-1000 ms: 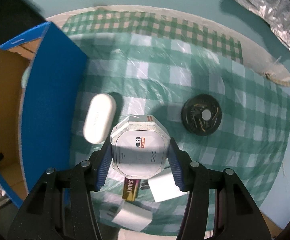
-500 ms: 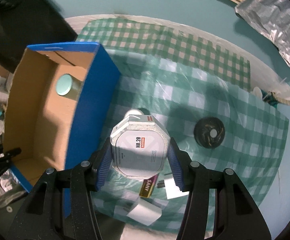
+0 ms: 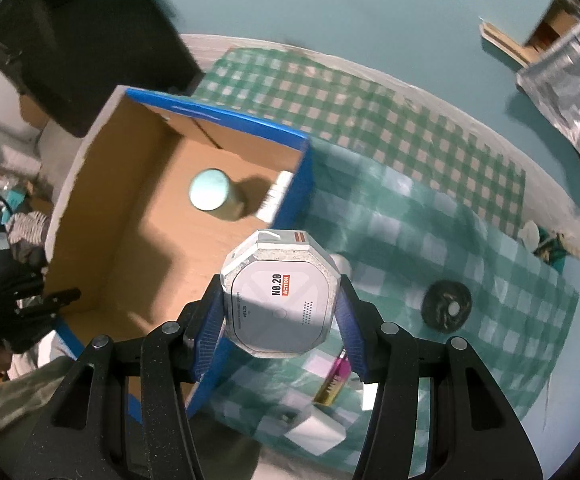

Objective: Organize rigid objects
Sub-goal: 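Lift the octagonal package with the right tool and carry it over the box, then open the right tool to drop the octagonal package into the box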

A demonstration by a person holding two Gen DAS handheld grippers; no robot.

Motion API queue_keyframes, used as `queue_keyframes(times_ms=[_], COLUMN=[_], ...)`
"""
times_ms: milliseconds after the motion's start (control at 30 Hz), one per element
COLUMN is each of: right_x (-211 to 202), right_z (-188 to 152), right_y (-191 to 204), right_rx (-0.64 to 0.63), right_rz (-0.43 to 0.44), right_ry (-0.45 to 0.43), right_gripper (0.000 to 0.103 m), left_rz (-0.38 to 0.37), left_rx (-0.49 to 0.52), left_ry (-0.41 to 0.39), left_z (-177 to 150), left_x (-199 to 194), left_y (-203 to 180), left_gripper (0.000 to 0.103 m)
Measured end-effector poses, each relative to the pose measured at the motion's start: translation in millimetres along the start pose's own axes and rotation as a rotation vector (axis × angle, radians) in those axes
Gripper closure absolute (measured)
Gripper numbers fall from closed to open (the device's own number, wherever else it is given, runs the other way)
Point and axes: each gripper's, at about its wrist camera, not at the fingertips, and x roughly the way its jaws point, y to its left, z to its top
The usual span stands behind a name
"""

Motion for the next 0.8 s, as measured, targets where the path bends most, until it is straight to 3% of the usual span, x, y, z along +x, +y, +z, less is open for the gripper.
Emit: queue_keyframes(times_ms=[500,800], right_x=[26.0,68.0], right_z=[18.8,16.9], right_y=[58.5,86.1], right_rx=[-0.18,-0.317], right_rz=[0.036,0.008], right_ry=[0.04,0.132], right_gripper=[0.05,0.05], left_rz=[-0.001,0.0], left_rx=[-0.004,0.0], left_ry=[-0.001,-0.001], left_z=[1.4,1.0], left_x=[-0.5,-0.5], left_y=[0.0,-0.5], left_gripper=[0.098,0.098])
